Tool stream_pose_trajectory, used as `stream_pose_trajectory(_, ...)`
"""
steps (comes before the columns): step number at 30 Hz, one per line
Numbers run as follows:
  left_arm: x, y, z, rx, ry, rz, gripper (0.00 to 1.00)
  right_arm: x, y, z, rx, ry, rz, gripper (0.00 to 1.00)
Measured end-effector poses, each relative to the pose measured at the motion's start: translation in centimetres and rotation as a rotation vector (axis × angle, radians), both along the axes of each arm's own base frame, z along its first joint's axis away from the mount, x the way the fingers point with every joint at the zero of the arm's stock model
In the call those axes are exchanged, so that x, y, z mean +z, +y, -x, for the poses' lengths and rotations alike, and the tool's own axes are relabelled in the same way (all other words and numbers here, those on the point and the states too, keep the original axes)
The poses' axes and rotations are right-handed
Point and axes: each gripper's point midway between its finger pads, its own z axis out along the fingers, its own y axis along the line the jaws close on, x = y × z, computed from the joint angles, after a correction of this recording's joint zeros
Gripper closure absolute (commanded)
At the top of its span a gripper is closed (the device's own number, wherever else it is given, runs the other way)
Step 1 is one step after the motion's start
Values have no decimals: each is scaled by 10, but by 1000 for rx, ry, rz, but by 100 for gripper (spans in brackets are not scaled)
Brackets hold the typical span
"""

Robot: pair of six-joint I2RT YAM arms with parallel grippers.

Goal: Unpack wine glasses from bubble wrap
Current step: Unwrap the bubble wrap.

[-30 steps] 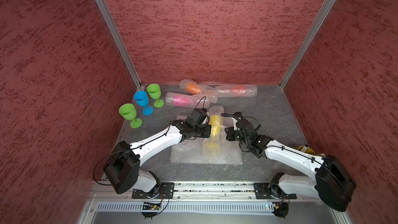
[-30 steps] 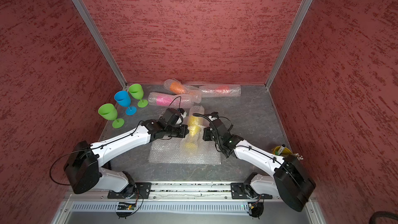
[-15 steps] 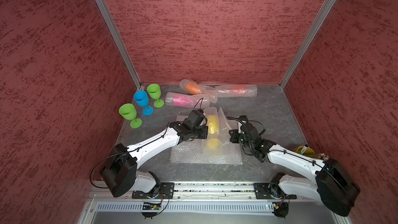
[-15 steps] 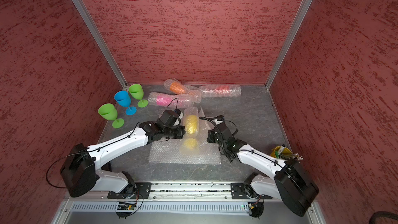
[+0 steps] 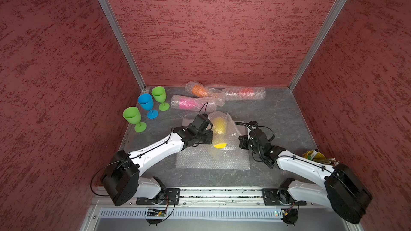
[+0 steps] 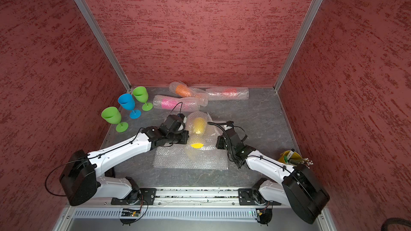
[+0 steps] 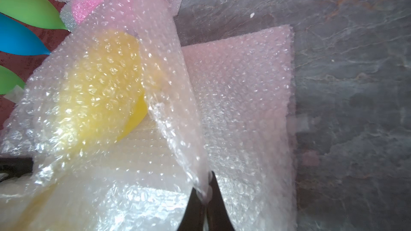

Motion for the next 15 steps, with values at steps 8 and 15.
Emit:
stream_pose_trajectory(8, -7, -11, -2, -12, -31, -22, 100, -19, -9, 11, -17, 36, 2, 89)
stream_pose_trajectory(15, -39, -7, 0, 7, 9, -117, 72, -40, -13, 20, -15, 88, 22, 51)
